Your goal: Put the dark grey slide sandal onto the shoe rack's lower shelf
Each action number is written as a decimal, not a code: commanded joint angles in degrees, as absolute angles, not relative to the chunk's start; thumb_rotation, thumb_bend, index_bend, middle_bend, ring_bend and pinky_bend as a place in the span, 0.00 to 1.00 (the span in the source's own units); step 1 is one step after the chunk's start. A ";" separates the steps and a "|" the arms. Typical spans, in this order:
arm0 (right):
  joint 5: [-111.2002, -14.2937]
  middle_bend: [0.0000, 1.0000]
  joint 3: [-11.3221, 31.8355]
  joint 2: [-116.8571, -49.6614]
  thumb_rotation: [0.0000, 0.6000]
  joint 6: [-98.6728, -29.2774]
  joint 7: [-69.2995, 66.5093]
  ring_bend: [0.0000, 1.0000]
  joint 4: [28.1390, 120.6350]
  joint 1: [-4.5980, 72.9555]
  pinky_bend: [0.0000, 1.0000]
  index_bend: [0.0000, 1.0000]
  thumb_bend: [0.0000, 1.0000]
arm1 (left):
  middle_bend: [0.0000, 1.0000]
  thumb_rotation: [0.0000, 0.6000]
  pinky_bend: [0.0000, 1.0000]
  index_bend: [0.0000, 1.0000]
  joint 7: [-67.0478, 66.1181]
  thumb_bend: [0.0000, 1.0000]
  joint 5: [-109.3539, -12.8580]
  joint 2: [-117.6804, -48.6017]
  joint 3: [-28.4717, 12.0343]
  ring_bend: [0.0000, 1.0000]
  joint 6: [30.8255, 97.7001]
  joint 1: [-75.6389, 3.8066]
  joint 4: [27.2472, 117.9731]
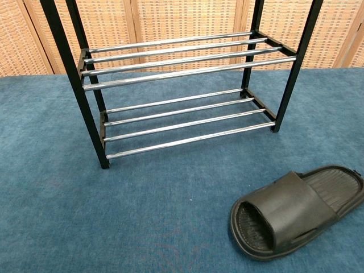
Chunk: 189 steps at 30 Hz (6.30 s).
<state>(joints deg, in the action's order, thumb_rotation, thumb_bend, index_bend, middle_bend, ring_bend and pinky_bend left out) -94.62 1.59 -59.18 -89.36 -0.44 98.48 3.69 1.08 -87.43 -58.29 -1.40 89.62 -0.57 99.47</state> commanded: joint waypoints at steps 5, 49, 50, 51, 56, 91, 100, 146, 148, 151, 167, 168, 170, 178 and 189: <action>-93.71 0.00 1.95 -59.54 1.00 -89.87 1.13 0.00 98.69 3.22 0.00 0.00 0.00 | 0.00 1.00 0.00 0.00 0.99 0.17 -87.18 -58.29 -1.41 0.00 89.47 -0.54 99.47; -113.84 0.00 -6.45 -74.01 1.00 -57.89 -11.65 0.00 67.66 33.92 0.00 0.00 0.00 | 0.00 1.00 0.00 0.00 -9.96 0.17 -76.76 -61.88 -4.79 0.00 82.77 -4.56 100.70; -113.58 0.00 -6.66 -74.53 1.00 -57.64 -11.60 0.00 66.92 34.07 0.00 0.00 0.00 | 0.00 1.00 0.00 0.00 -10.07 0.17 -76.63 -61.93 -4.83 0.00 82.72 -4.61 100.68; -113.33 0.00 -6.84 -74.98 1.00 -57.51 -11.58 0.00 66.30 34.20 0.00 0.00 0.00 | 0.00 1.00 0.00 0.00 -10.20 0.17 -76.53 -61.96 -4.84 0.00 82.62 -4.68 100.66; -112.18 0.00 -7.57 -76.41 1.00 -57.04 -11.51 0.00 63.97 34.81 0.00 0.00 0.00 | 0.00 1.00 0.00 0.00 -10.18 0.17 -76.14 -61.90 -4.98 0.00 82.58 -4.77 100.73; -104.38 0.63 -9.35 -76.17 1.00 -60.02 -12.14 0.50 66.14 34.18 0.52 0.57 0.21 | 0.00 1.00 0.00 0.00 -9.34 0.17 -76.30 -61.41 -4.62 0.00 82.35 -5.05 100.98; -95.67 0.64 -4.80 -71.83 1.00 -59.96 -6.61 0.54 79.29 32.51 0.60 0.58 0.25 | 0.00 1.00 0.00 0.00 -7.63 0.17 -77.18 -60.64 -4.30 0.00 82.43 -4.88 101.12; -32.63 0.78 22.28 -105.77 1.00 -82.99 58.89 0.77 92.88 42.70 0.88 0.62 0.68 | 0.00 1.00 0.00 0.00 -0.11 0.17 -78.54 -57.64 -3.79 0.00 80.96 -4.96 100.08; -30.80 0.78 24.23 -107.26 1.00 -83.84 58.91 0.77 92.17 43.49 0.88 0.62 0.69 | 0.00 1.00 0.00 0.00 0.01 0.16 -78.39 -57.57 -3.82 0.00 80.68 -5.08 100.07; -29.03 0.78 26.49 -109.10 1.00 -85.06 59.21 0.77 90.78 44.79 0.88 0.62 0.70 | 0.00 1.00 0.00 0.00 0.30 0.17 -78.16 -57.45 -3.90 0.00 80.52 -5.14 100.03; -21.52 0.78 37.27 -118.07 1.00 -91.39 62.72 0.77 77.66 52.54 0.89 0.62 0.70 | 0.00 1.00 0.00 0.00 2.16 0.17 -77.18 -56.74 -4.21 0.00 79.20 -5.61 99.52; -21.15 0.78 38.04 -118.28 1.00 -91.51 62.50 0.77 77.33 52.75 0.89 0.62 0.70 | 0.00 1.00 0.00 0.00 2.25 0.17 -77.14 -56.71 -4.22 0.00 79.10 -5.65 99.51; -19.91 0.78 40.24 -118.83 1.00 -91.69 62.09 0.77 76.21 53.45 0.89 0.62 0.70 | 0.00 1.00 0.00 0.00 2.54 0.17 -77.03 -56.60 -4.23 0.00 78.82 -5.75 99.46; -18.49 0.77 44.09 -119.64 1.00 -91.50 60.75 0.77 72.50 55.67 0.89 0.62 0.70 | 0.00 1.00 0.00 0.00 3.53 0.16 -76.66 -56.19 -4.30 0.00 78.24 -5.90 99.34; -16.33 0.75 47.90 -120.38 1.00 -89.12 57.27 0.77 68.60 57.52 0.89 0.62 0.70 | 0.00 1.00 0.00 0.00 3.61 0.17 -76.03 -56.13 -4.34 0.00 77.38 -6.26 99.25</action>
<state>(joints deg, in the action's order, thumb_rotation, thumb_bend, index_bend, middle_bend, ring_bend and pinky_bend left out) -16.47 47.70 -120.26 -89.39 57.54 68.89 57.33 3.63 -76.06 -56.13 -4.34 77.42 -6.23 99.26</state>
